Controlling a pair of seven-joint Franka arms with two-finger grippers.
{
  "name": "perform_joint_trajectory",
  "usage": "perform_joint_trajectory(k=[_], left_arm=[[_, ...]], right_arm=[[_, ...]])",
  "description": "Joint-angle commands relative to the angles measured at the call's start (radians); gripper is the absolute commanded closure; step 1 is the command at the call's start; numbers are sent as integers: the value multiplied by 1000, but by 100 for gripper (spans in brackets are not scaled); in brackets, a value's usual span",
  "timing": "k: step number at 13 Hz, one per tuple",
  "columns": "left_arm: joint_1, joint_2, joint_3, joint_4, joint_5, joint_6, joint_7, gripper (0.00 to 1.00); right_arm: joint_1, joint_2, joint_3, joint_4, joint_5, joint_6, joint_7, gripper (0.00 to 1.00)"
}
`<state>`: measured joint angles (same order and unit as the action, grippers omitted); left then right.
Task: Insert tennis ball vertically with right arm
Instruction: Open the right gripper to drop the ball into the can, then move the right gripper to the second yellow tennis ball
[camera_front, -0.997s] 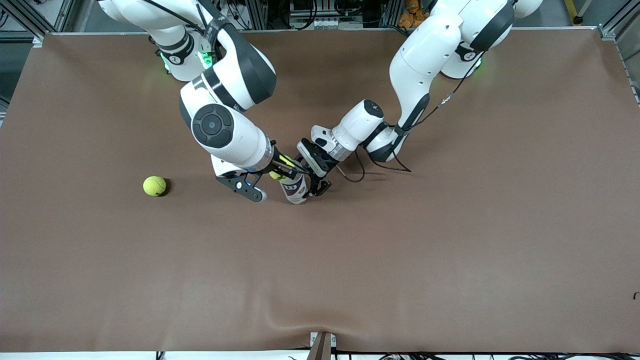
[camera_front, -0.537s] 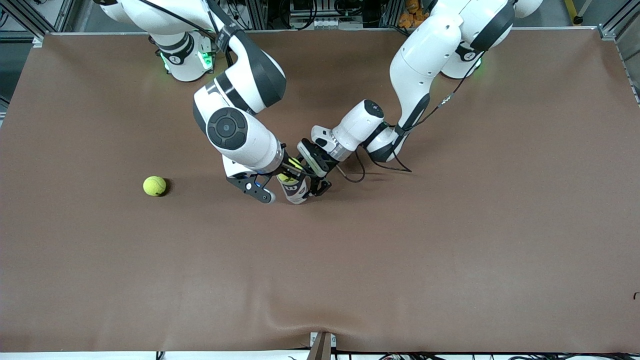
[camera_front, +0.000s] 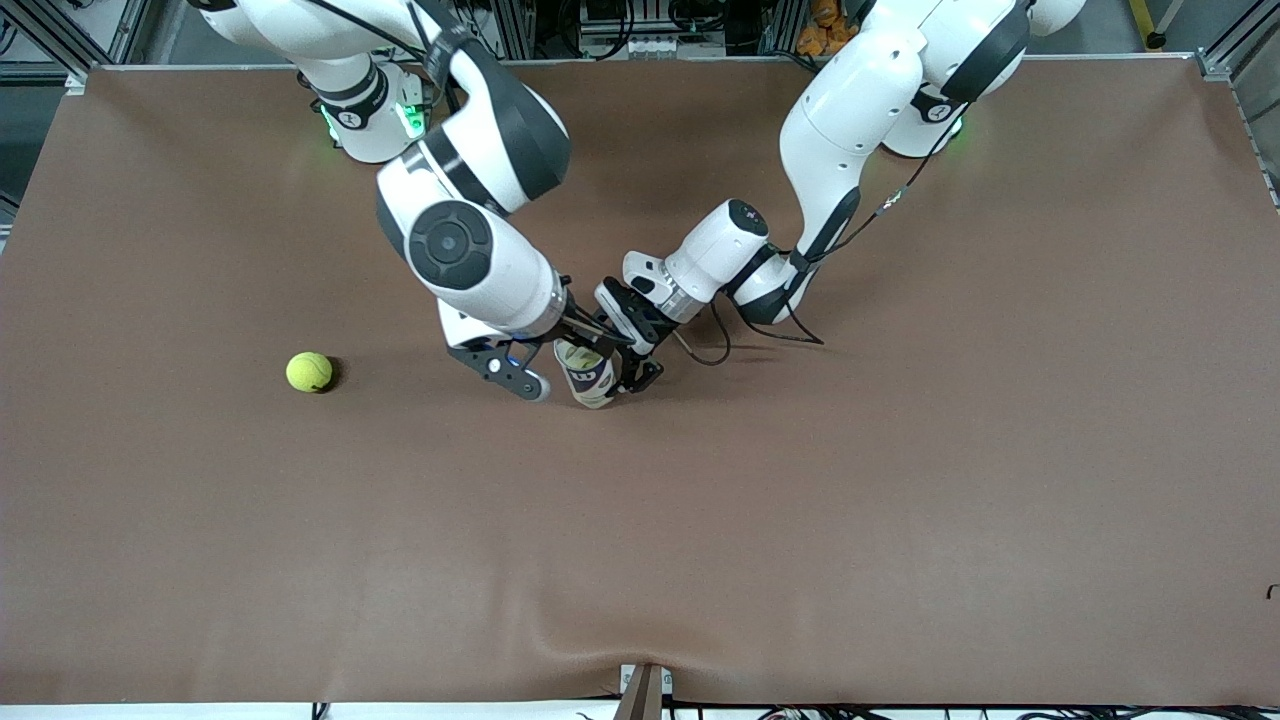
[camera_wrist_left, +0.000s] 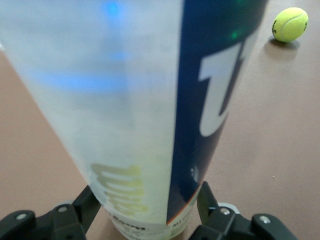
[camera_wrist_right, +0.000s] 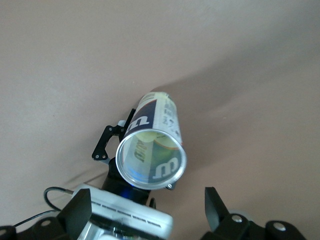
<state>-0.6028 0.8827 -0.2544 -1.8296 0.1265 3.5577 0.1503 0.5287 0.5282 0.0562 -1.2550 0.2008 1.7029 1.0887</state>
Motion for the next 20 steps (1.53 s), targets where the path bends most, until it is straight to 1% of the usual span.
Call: perform_joint_trajectory(k=[1, 3, 4, 5, 6, 8, 10, 11, 13, 14, 16, 18, 20], left_arm=[[6, -33, 6, -30, -4, 0, 5, 17], [6, -33, 6, -30, -4, 0, 5, 17], [6, -33, 6, -30, -4, 0, 5, 17], [6, -33, 6, -30, -4, 0, 5, 17], [6, -33, 6, -30, -4, 0, 5, 17], [6, -33, 6, -30, -4, 0, 5, 17], [6, -33, 6, -28, -4, 0, 5, 17], [6, -33, 6, -28, -4, 0, 5, 17], [6, -33, 6, -28, -4, 0, 5, 17], [8, -33, 6, -28, -4, 0, 5, 17], [9, -33, 6, -28, -4, -2, 5, 17], [11, -33, 6, -28, -4, 0, 5, 17], [11, -33, 6, -28, -4, 0, 5, 17]], right_arm=[[-117, 1, 2, 68, 2, -83, -105, 0], [-197, 0, -1, 57, -9, -83, -237, 0], [-229, 1, -2, 42, -53, -83, -277, 0], [-260, 3, -2, 14, -119, -78, -343, 0], [-303, 7, -2, -7, -142, -74, -433, 0], [-402, 0, -2, -96, -147, -39, -620, 0], [-493, 0, -4, -167, -156, -32, -761, 0], [-540, -2, -2, -216, -175, -8, -812, 0], [-605, -45, -2, -341, -190, 75, -936, 0], [-625, -57, -4, -393, -192, 105, -967, 0], [-628, -57, -4, -458, -243, 176, -971, 0], [-628, -59, -4, -532, -250, 239, -971, 0], [-631, -66, -2, -587, -250, 265, -971, 0]])
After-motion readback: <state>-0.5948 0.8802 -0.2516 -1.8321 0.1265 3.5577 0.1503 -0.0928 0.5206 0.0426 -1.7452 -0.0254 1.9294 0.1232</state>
